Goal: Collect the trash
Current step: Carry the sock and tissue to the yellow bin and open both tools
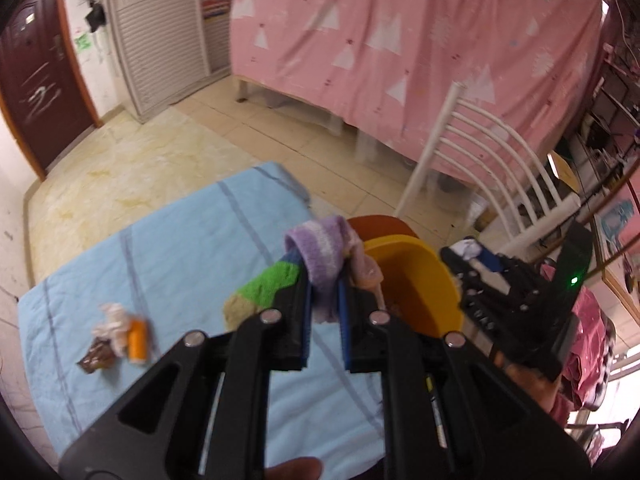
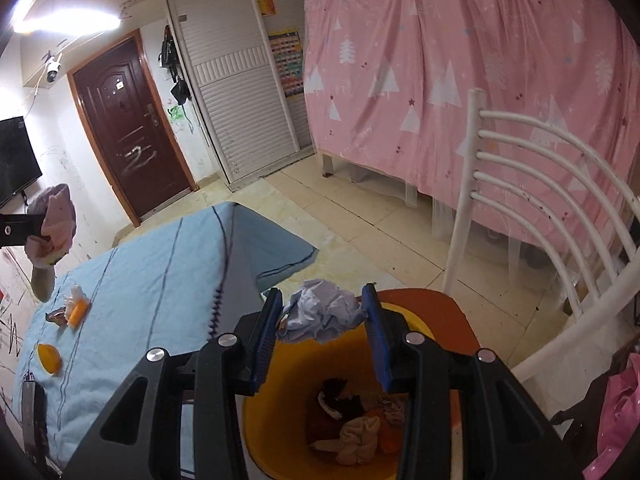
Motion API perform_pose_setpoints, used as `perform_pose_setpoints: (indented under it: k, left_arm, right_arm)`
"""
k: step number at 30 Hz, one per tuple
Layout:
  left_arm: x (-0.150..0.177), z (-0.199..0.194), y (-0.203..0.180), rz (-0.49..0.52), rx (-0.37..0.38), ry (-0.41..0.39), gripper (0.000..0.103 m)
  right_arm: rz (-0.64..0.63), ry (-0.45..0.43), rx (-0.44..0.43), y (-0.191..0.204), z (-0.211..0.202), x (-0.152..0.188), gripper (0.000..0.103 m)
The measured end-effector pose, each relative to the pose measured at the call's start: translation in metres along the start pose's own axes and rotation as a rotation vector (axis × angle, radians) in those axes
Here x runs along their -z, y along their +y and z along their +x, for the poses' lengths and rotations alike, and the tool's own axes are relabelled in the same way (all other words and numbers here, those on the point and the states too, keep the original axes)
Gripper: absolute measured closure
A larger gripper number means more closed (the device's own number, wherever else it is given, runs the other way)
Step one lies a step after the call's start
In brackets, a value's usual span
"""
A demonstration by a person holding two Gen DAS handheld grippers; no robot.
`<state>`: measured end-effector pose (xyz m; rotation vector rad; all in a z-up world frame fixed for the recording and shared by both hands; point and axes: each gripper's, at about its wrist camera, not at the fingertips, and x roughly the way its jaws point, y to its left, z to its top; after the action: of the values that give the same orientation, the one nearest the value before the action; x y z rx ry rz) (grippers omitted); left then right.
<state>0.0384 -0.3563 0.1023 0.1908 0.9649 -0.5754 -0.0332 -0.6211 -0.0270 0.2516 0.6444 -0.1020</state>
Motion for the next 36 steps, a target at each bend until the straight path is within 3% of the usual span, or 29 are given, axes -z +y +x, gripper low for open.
perform_pose_setpoints:
  k: [6,21,24,26,28,31,36]
  left_arm:
    - [-0.013,0.035,-0.036,0.021,0.034,0.035,0.093]
    - [-0.01,0.101,-0.093,0.08,0.049,0.124,0.093]
    - [-0.012,0.107,-0.098,0.089,0.055,0.129,0.081]
    - [-0.014,0.109,-0.1,0.089,0.049,0.132,0.079]
    - [-0.014,0.109,-0.101,0.088,0.048,0.132,0.077]
    - [-0.015,0.107,-0.1,0.078,0.059,0.128,0.065]
    - [-0.015,0.097,-0.097,0.074,0.051,0.117,0.065]
  right_arm:
    - [0.014,0.023,-0.006,-0.015,0.01,0.006,0.069]
    - [0.079,0.08,-0.04,-0.04,0.025,0.026,0.067]
    - [0.092,0.078,-0.047,-0.044,0.025,0.027,0.054]
    - [0.094,0.072,-0.051,-0.045,0.024,0.028,0.037]
    - [0.097,0.068,-0.047,-0.046,0.023,0.029,0.034]
    - [0.103,0.071,-0.04,-0.048,0.023,0.031,0.034]
    - [0.106,0.07,-0.034,-0.051,0.021,0.031,0.034]
